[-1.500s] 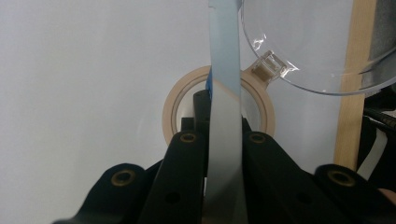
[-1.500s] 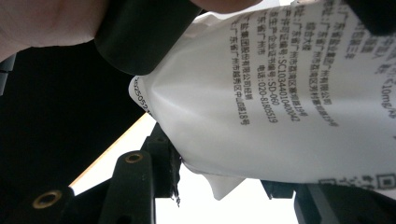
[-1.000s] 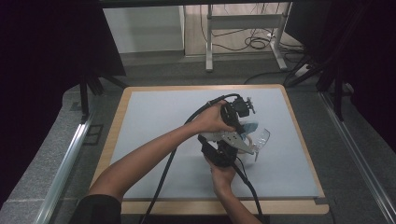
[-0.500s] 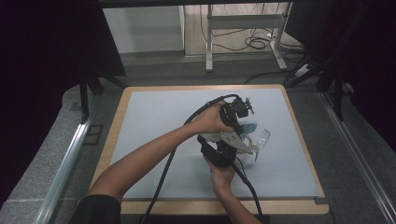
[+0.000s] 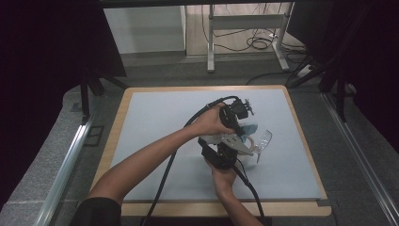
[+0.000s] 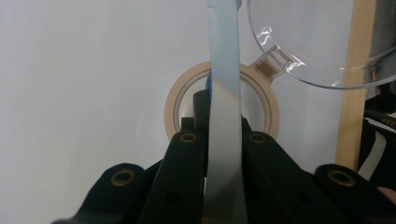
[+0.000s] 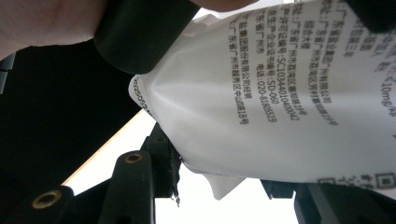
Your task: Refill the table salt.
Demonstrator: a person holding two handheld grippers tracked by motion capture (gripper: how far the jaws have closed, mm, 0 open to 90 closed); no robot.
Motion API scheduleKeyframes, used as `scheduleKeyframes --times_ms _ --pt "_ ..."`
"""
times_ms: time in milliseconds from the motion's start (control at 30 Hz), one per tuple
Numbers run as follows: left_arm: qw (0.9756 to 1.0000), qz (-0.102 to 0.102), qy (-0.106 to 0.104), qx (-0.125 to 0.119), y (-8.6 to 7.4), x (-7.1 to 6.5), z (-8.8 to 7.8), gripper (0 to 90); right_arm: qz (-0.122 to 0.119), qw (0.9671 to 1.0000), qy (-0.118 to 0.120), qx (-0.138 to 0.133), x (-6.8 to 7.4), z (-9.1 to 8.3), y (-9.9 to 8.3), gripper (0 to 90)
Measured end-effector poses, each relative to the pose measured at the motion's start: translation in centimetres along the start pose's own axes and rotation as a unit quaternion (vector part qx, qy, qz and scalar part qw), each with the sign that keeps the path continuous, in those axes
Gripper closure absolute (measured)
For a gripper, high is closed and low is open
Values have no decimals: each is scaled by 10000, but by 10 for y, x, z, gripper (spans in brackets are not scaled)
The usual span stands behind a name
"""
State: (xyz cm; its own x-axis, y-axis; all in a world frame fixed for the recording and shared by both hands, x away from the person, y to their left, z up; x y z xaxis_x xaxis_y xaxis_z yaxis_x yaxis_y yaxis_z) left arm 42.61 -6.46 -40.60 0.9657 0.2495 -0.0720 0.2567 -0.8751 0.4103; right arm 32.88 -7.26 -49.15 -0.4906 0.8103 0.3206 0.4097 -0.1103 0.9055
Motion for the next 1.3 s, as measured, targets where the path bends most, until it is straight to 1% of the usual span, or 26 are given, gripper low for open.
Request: scheduleKeyframes --times_ms 67,200,233,267,333,467,667,733,967,1033,1067,1133,1233,1267,1300 --pt "10000 13 -4 -15 -1 0 0 899 -26 10000 -5 13 0 0 -1 557" --pt "10000 -24 -21 -89 -2 -1 -2 899 -86 10000 -18 24 0 -1 -3 555" --pt "10000 0 -28 -94 -2 -1 -2 899 -103 9999 -16 27 0 -2 -3 555" --pt "9999 -27 -30 -116 -3 -1 -2 899 -109 9999 -11 39 0 -2 -4 554" --pt "9999 -9 -32 -164 -5 -2 -3 899 -153 9999 -16 56 0 -3 -6 551" --pt "9997 -43 -54 -252 -8 -2 -5 899 -231 9997 -15 94 1 -5 -10 545" --pt "9990 -65 -71 -429 -14 -1 -8 899 -253 9996 -23 158 1 -6 -15 538" --pt "9986 -118 -99 -511 -16 -1 -9 899 -282 9994 -47 199 0 -6 -18 533" --pt "9980 -162 -170 -592 -20 0 -11 899 -307 9992 -97 255 -1 -9 -24 517" --pt "9974 -189 -205 -657 -21 0 -13 899 -311 9991 -124 274 -2 -10 -27 511" --pt "9969 -219 -218 -729 -22 0 -14 899 -328 9989 -162 286 -3 -11 -29 493" --pt "9964 -241 -240 -774 -23 0 -15 899 -332 9989 -175 298 -3 -12 -30 484" --pt "9956 -263 -235 -866 -28 1 -19 900 -353 9986 -198 340 -4 -13 -32 459" --pt "9950 -307 -243 -923 -31 1 -19 900 -354 9985 -211 356 -3 -14 -34 452" --pt "9950 -307 -243 -923 -31 1 -19 900 -354 9985 -211 356 -3 -14 -34 452"
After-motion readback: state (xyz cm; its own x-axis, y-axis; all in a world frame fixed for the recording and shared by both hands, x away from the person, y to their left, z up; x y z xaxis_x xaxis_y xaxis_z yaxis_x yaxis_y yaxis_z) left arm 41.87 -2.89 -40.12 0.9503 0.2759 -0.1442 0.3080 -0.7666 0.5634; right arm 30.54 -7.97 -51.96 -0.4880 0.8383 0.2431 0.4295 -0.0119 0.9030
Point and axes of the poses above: each handheld gripper's, and its own axes: z roughly forward along the jaws, y roughly out of its top, x roughly to its left, the point moved 2 cm from there along z, roughly forward along the jaws, and after that the axes turned 4 degrees about x, right-handed, at the moved point
